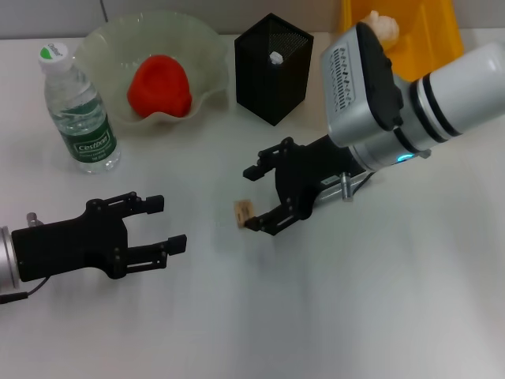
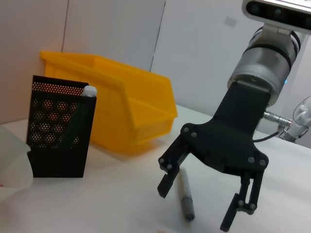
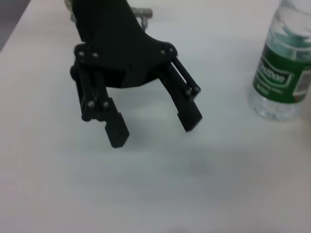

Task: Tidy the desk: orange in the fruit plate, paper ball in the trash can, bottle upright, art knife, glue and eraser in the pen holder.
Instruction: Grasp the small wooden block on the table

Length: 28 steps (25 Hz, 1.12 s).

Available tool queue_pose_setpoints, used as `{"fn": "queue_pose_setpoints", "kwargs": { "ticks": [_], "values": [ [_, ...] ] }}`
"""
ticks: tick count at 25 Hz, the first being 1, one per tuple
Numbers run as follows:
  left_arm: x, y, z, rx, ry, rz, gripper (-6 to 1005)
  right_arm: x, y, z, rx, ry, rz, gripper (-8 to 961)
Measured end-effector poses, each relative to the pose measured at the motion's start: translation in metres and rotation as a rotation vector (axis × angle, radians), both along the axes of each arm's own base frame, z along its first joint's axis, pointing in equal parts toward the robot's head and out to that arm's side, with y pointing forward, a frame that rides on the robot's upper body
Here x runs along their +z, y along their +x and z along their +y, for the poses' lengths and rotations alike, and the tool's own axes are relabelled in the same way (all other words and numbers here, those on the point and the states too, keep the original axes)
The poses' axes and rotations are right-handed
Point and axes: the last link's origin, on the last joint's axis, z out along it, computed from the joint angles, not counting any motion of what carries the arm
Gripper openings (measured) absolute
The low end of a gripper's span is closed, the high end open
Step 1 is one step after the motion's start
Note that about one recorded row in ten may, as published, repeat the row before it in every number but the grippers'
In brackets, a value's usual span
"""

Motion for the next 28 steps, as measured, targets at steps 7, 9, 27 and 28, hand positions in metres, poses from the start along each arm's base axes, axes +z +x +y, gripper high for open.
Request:
{"fn": "queue_pose_setpoints", "kwargs": {
  "ticks": [7,9,27,28],
  "values": [
    [0.000,-0.001,0.001,0.016,0.006,-0.003,799,-0.010,0.005,0.001,0.033,0.001,-0.013,750],
    [-0.001,-0.001,0.001,0.021,0.009,-0.002,799,-0.013,0.007,0.002,0.035,0.006,-0.023,746],
    [-0.011,0.000,0.003,0.049,0.028,-0.006,799,-0.019,0.017,0.001,0.045,0.021,-0.040,654],
    [-0.011,0.000,0.003,0.050,0.029,-0.006,799,-0.019,0.018,0.001,0.047,0.024,-0.039,635]
  ]
}}
